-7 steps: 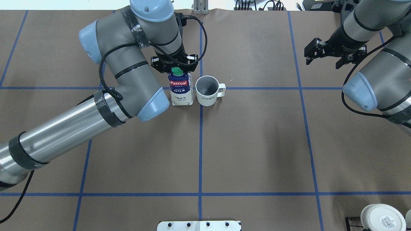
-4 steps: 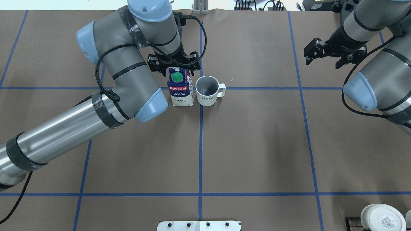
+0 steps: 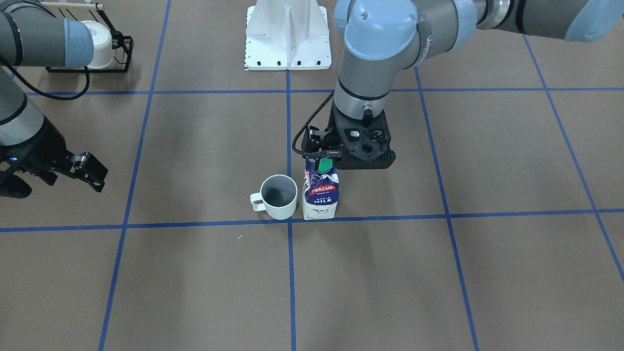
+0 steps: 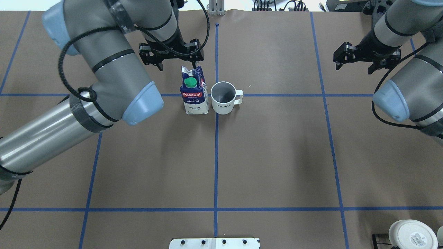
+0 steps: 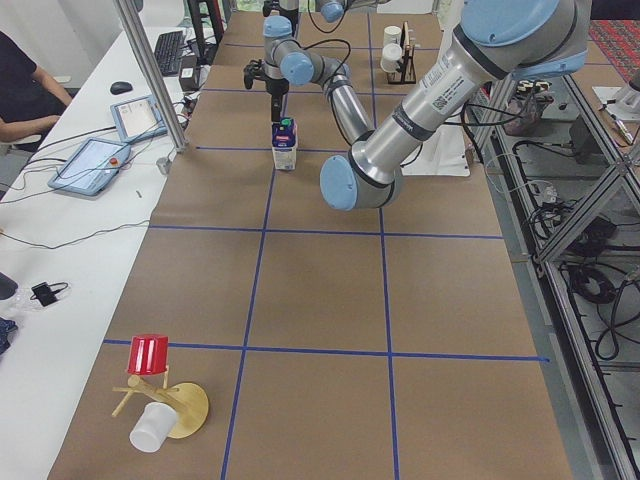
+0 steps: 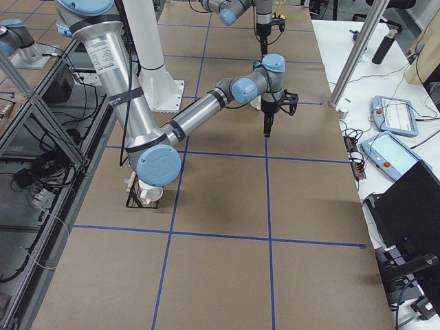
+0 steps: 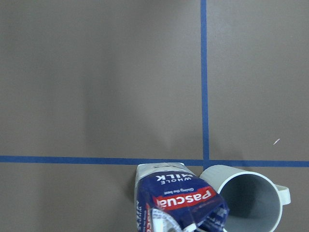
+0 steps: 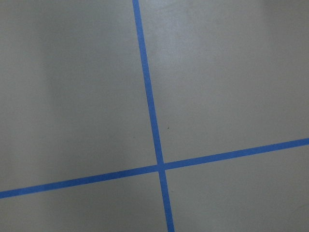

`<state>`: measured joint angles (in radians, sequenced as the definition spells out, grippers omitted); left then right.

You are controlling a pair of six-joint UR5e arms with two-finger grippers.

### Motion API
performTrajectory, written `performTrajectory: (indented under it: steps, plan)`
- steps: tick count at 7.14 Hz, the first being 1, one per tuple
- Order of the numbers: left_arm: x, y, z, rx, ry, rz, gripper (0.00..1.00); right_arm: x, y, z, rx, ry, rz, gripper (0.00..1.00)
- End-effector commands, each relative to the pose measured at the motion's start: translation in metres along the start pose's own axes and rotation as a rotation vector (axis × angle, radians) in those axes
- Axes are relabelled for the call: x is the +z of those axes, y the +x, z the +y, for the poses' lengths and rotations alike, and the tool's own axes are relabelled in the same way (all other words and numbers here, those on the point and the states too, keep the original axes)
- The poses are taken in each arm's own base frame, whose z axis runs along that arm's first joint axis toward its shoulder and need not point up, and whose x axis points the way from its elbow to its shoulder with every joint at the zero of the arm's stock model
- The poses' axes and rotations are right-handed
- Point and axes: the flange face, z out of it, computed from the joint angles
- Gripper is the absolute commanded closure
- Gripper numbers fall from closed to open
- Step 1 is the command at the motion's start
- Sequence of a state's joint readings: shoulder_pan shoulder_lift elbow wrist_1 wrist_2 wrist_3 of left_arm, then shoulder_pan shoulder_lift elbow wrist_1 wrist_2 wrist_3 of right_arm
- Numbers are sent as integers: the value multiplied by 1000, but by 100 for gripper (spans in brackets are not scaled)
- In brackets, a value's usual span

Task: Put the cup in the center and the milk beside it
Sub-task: 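Open the left gripper and lift it away from the carton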

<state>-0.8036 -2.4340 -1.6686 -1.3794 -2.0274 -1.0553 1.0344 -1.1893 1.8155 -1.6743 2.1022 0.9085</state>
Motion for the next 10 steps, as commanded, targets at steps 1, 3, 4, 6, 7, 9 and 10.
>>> performTrajectory:
  steps: [1, 3, 4, 6, 7, 9, 10]
  plan:
    - [-44, -97, 2, 17, 49, -39, 2, 4, 36, -15, -19, 26, 39, 0]
    - [-72, -259, -21, 84, 44, -101, 2, -4, 107, -36, -135, 21, 86, 0]
    - [-76, -357, -26, 133, -14, -111, 2, -6, 157, -44, -154, 10, 107, 0]
    - [-83, -512, -22, 197, -62, -183, 2, -14, 267, -65, -45, -68, 16, 0]
    - [-80, -576, -33, 157, -64, -200, 2, -4, 309, -55, -75, -95, 3, 0]
    - [-41, -623, -40, 139, -75, -204, 2, 3, 345, -40, -120, -117, 16, 0]
    - [-27, -639, -41, 121, -93, -208, 2, 7, 360, -32, -100, -124, 13, 0]
